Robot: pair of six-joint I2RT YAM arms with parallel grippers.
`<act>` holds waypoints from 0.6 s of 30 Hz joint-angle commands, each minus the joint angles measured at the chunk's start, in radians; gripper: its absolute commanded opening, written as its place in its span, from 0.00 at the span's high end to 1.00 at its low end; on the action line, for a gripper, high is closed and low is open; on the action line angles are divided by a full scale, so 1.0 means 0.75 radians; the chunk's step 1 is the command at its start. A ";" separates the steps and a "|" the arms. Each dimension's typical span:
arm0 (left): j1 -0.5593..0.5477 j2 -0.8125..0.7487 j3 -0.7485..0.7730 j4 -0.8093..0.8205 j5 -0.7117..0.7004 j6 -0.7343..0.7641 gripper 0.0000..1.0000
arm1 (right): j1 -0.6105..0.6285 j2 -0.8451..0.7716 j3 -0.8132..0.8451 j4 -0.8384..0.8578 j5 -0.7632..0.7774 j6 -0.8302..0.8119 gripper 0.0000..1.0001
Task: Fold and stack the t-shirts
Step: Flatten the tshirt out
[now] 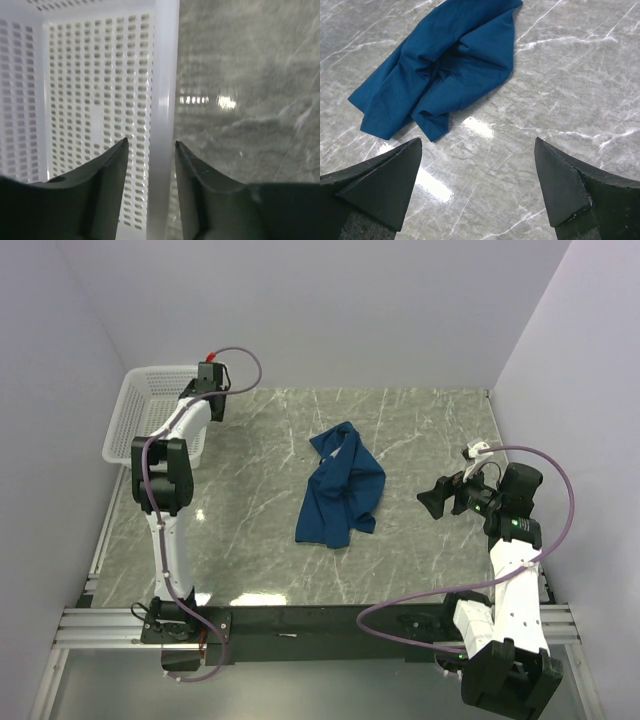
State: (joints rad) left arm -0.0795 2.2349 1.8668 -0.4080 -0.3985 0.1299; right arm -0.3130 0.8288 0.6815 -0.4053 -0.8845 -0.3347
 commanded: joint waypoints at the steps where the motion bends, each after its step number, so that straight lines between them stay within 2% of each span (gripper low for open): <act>1: 0.004 -0.045 0.094 0.078 -0.033 -0.042 0.39 | -0.014 -0.009 -0.001 0.023 -0.019 -0.008 0.01; 3: 0.004 -0.096 0.100 0.072 -0.001 -0.067 0.33 | -0.016 -0.007 -0.001 0.021 -0.021 -0.008 0.01; 4: 0.002 -0.177 0.094 0.078 0.028 -0.091 0.24 | -0.016 -0.005 0.001 0.017 -0.021 -0.014 0.01; 5: 0.002 -0.230 0.082 0.084 0.117 -0.108 0.23 | -0.016 -0.005 0.001 0.013 -0.021 -0.022 0.01; 6: 0.002 -0.294 0.019 0.102 0.171 -0.120 0.08 | -0.016 -0.009 -0.001 0.009 -0.027 -0.030 0.01; 7: 0.000 -0.454 -0.038 0.179 0.228 -0.144 0.01 | -0.018 -0.019 -0.005 0.003 -0.040 -0.053 0.01; 8: 0.000 -0.545 -0.197 0.229 0.393 -0.161 0.01 | -0.016 -0.025 -0.011 -0.002 -0.054 -0.069 0.01; 9: 0.000 -0.736 -0.297 0.284 0.471 -0.165 0.00 | -0.016 -0.035 -0.015 -0.010 -0.082 -0.087 0.01; 10: 0.000 -0.831 -0.404 0.434 0.547 -0.264 0.01 | -0.016 -0.054 -0.029 -0.034 -0.129 -0.140 0.01; 11: 0.002 -0.923 -0.632 0.508 0.627 -0.306 0.01 | -0.016 -0.068 -0.035 -0.040 -0.150 -0.167 0.01; 12: 0.006 -1.078 -0.743 0.592 0.828 -0.345 0.00 | -0.014 -0.074 -0.045 -0.044 -0.164 -0.179 0.02; 14: 0.008 -1.190 -0.986 0.701 1.013 -0.473 0.00 | -0.014 -0.086 -0.048 -0.053 -0.197 -0.190 0.02; 15: 0.008 -1.251 -1.042 0.710 1.210 -0.559 0.01 | -0.012 -0.082 -0.042 -0.065 -0.203 -0.194 0.02; 18: 0.006 -1.280 -1.198 0.659 1.432 -0.700 0.02 | 0.006 -0.035 -0.011 -0.120 -0.258 -0.228 0.04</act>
State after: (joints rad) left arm -0.0753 1.1976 1.1046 0.0841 0.3412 -0.2169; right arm -0.3176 0.7853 0.6498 -0.4587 -1.0058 -0.4549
